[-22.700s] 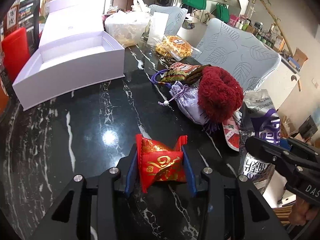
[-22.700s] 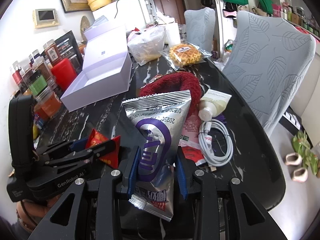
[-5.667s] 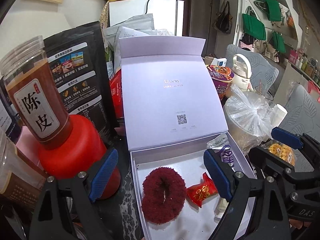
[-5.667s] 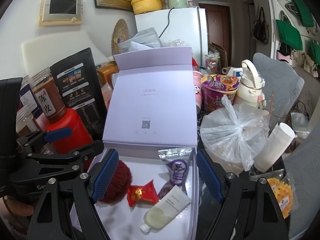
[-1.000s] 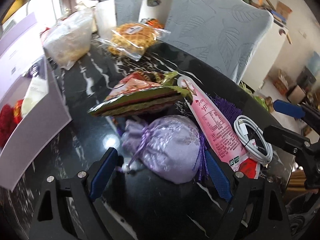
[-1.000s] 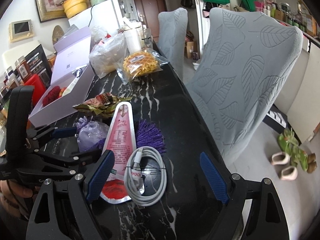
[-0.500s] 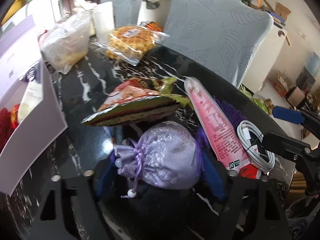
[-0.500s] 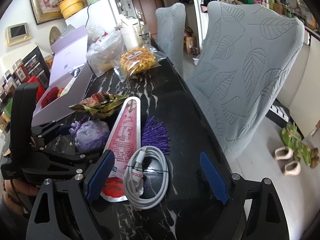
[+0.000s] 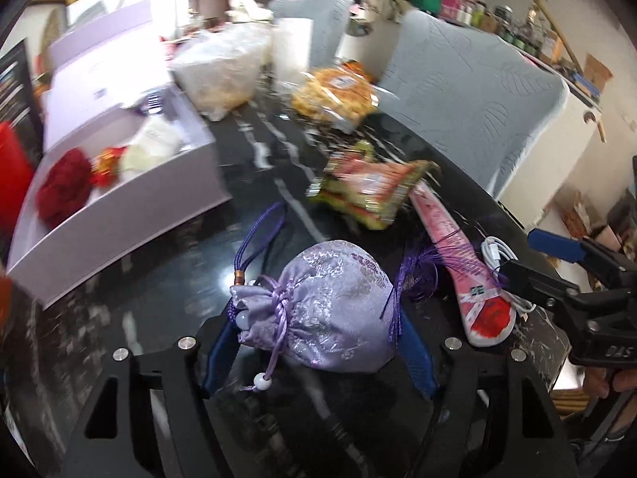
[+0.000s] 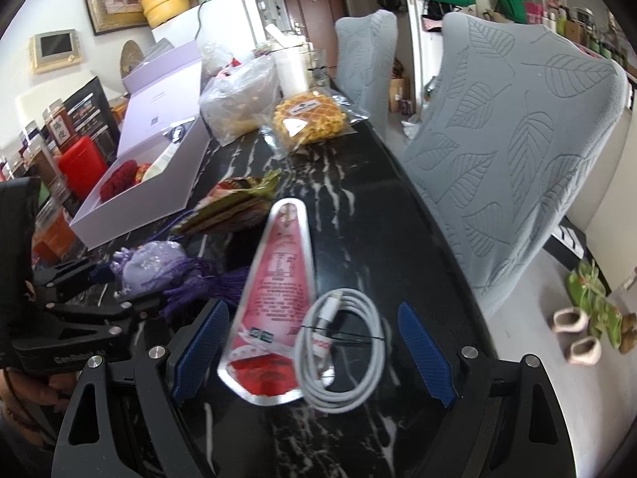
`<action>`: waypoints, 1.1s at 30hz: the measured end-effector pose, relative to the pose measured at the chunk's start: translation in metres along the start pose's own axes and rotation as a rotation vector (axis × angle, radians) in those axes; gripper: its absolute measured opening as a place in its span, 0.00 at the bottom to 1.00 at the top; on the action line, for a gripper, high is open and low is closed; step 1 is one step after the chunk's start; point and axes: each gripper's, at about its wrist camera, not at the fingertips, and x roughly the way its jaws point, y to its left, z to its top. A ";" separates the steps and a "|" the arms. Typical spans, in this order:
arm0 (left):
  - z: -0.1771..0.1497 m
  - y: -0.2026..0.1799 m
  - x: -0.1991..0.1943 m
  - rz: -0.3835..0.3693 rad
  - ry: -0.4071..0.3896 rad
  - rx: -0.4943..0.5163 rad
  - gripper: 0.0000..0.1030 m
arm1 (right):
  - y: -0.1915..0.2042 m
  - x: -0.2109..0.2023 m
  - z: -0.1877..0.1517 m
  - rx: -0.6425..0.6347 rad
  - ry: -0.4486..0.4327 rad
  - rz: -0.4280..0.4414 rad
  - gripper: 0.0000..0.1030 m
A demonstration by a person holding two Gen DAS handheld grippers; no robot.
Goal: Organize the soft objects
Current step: 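Lower the left gripper onto the lavender drawstring pouch and grasp it, then grasp the pink squeeze pouch with the right gripper while the left holds the lavender pouch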
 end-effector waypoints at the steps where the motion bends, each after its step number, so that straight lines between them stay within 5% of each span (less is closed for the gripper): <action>1: -0.003 0.006 -0.005 0.011 -0.002 -0.016 0.69 | 0.004 0.001 0.000 -0.009 0.000 0.010 0.86; 12: -0.029 0.048 -0.012 0.091 0.014 -0.129 0.69 | 0.044 0.024 0.007 -0.118 -0.007 0.035 0.83; 17: -0.030 0.050 -0.013 0.089 0.010 -0.139 0.69 | 0.039 0.040 0.015 -0.113 0.037 0.008 0.73; 27: -0.030 0.054 -0.006 0.062 0.032 -0.164 0.69 | 0.035 0.058 0.016 -0.123 0.104 -0.033 0.71; 28: -0.031 0.055 -0.005 0.060 0.033 -0.166 0.69 | 0.035 0.058 0.017 -0.125 0.104 -0.040 0.68; 29: -0.031 0.055 -0.006 0.061 0.031 -0.166 0.69 | 0.035 0.058 0.016 -0.126 0.101 -0.044 0.51; 32: -0.031 0.055 -0.005 0.062 0.029 -0.170 0.69 | 0.035 0.058 0.017 -0.141 0.082 -0.078 0.29; 33: -0.031 0.055 -0.005 0.062 0.029 -0.170 0.69 | 0.034 0.057 0.017 -0.133 0.075 -0.071 0.27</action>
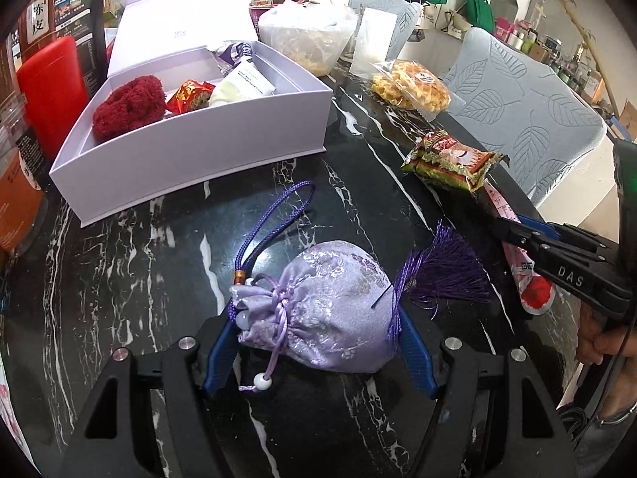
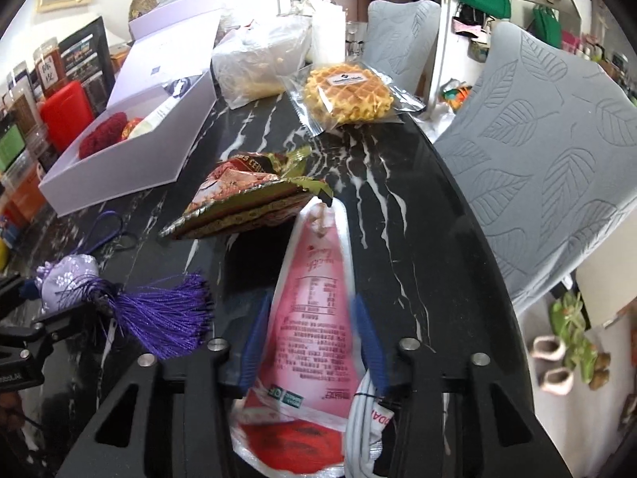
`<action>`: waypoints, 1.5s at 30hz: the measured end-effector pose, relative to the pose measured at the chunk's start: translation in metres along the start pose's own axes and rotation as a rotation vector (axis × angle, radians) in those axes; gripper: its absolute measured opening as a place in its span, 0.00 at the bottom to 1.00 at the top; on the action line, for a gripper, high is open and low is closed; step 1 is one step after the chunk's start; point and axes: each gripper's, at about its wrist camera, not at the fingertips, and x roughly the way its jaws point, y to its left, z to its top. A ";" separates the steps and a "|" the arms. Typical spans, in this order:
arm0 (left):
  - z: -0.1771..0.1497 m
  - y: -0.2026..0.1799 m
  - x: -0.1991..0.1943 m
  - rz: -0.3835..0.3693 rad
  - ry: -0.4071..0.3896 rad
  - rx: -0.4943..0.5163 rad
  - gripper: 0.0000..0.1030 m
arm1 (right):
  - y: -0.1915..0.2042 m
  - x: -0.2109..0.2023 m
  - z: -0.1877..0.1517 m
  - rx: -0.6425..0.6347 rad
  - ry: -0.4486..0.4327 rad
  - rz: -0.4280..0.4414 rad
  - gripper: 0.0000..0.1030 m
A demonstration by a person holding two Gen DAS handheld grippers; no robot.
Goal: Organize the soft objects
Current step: 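Grasp the pink squeeze pouch with the right gripper while the left holds the lavender pouch, then carry the lavender pouch and pink squeeze pouch with both grippers over the box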
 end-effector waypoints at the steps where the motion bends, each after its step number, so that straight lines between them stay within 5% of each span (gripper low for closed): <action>1: 0.000 0.000 0.000 0.000 -0.001 0.000 0.69 | -0.002 0.000 0.000 0.016 -0.003 0.012 0.23; 21: -0.003 0.005 -0.032 0.029 -0.079 -0.025 0.69 | 0.013 -0.035 -0.009 0.062 -0.103 0.082 0.19; 45: -0.025 0.056 -0.110 0.161 -0.215 -0.140 0.69 | 0.089 -0.063 -0.003 -0.076 -0.156 0.239 0.19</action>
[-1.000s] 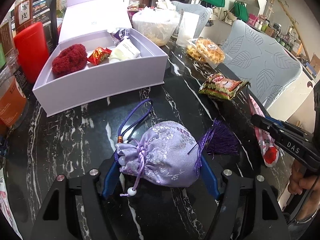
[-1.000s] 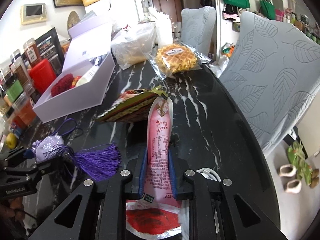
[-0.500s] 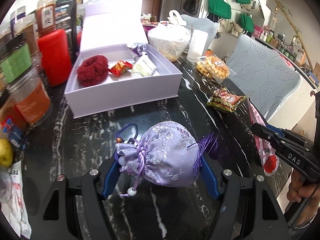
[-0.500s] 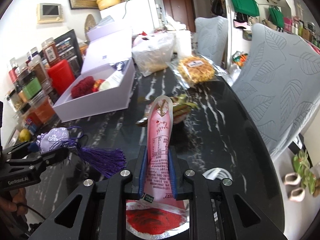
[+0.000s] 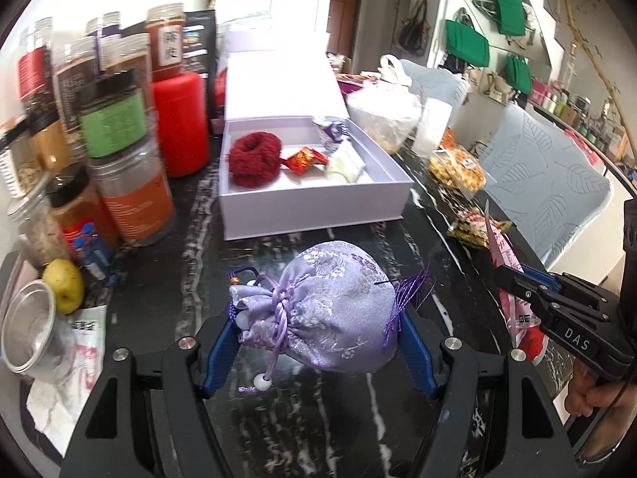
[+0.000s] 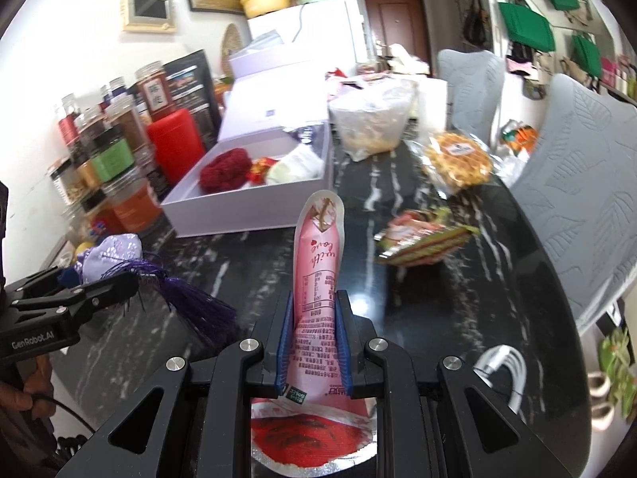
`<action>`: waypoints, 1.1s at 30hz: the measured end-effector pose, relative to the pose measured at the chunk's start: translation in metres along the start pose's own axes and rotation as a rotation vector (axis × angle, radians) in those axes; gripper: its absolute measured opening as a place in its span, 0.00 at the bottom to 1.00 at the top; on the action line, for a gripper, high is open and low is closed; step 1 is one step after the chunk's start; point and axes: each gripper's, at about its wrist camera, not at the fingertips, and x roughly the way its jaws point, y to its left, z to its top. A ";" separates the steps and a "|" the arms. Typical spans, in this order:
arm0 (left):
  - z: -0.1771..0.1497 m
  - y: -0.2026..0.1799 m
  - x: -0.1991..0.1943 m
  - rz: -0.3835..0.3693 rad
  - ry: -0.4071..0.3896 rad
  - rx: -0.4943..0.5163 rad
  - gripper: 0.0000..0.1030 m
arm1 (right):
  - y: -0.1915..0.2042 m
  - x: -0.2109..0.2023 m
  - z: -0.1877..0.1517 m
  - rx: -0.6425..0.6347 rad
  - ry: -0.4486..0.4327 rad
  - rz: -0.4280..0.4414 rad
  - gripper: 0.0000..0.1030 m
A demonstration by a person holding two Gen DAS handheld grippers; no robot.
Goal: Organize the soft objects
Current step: 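Carry the lavender pouch and pink squeeze pouch with both grippers over the box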
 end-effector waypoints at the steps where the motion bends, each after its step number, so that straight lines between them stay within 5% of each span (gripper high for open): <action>1: 0.000 0.003 -0.002 0.007 -0.005 -0.005 0.69 | 0.005 0.001 0.001 -0.009 -0.001 0.010 0.19; 17: 0.024 0.044 -0.044 0.116 -0.101 -0.064 0.69 | 0.064 0.024 0.025 -0.117 0.014 0.170 0.19; 33: 0.073 0.039 -0.055 0.067 -0.209 -0.016 0.69 | 0.080 0.012 0.070 -0.168 -0.056 0.193 0.19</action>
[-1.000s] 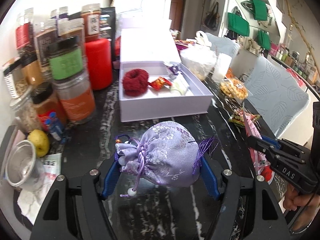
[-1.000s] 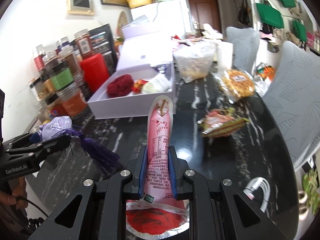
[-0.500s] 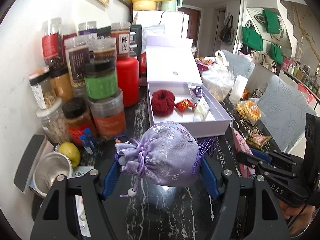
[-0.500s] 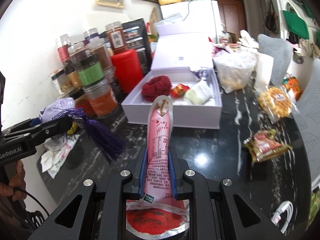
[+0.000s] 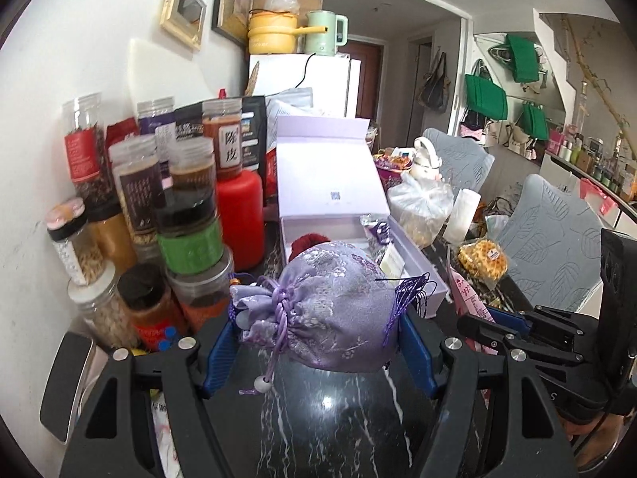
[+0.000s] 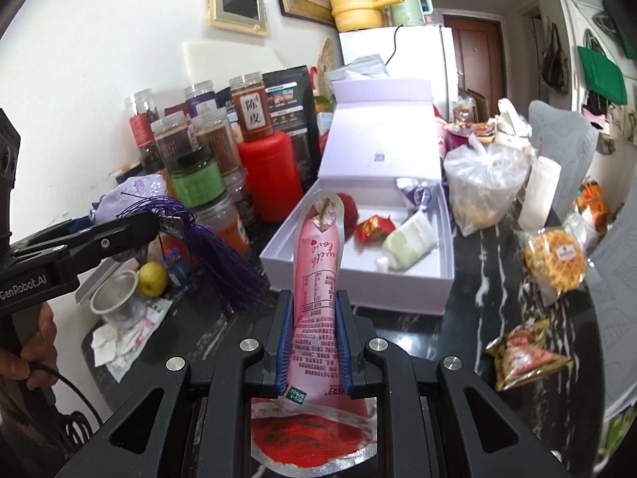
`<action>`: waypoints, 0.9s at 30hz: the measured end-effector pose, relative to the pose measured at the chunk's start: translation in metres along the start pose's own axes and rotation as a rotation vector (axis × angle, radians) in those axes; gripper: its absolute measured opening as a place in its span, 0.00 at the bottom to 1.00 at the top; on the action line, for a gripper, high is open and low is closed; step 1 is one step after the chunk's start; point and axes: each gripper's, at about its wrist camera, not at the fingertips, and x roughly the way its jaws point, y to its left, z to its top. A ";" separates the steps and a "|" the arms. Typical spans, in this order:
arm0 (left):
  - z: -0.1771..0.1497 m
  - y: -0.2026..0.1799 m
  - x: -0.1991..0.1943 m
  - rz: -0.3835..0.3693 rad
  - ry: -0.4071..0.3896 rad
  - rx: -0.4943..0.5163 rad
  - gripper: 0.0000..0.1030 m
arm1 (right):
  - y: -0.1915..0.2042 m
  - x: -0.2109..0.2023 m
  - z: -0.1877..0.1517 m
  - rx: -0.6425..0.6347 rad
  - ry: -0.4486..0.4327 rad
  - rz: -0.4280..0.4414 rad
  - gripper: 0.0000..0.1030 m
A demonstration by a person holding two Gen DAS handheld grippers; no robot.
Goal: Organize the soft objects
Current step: 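Carry the lavender pouch and pink squeeze pouch with both grippers over the box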
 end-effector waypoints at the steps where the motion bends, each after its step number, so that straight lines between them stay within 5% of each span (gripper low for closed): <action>1: 0.003 -0.001 0.001 -0.009 -0.007 0.005 0.69 | -0.001 0.000 0.003 0.000 -0.005 -0.006 0.19; 27: 0.084 -0.001 0.067 -0.078 -0.102 0.031 0.69 | -0.030 0.028 0.096 -0.015 -0.102 -0.060 0.19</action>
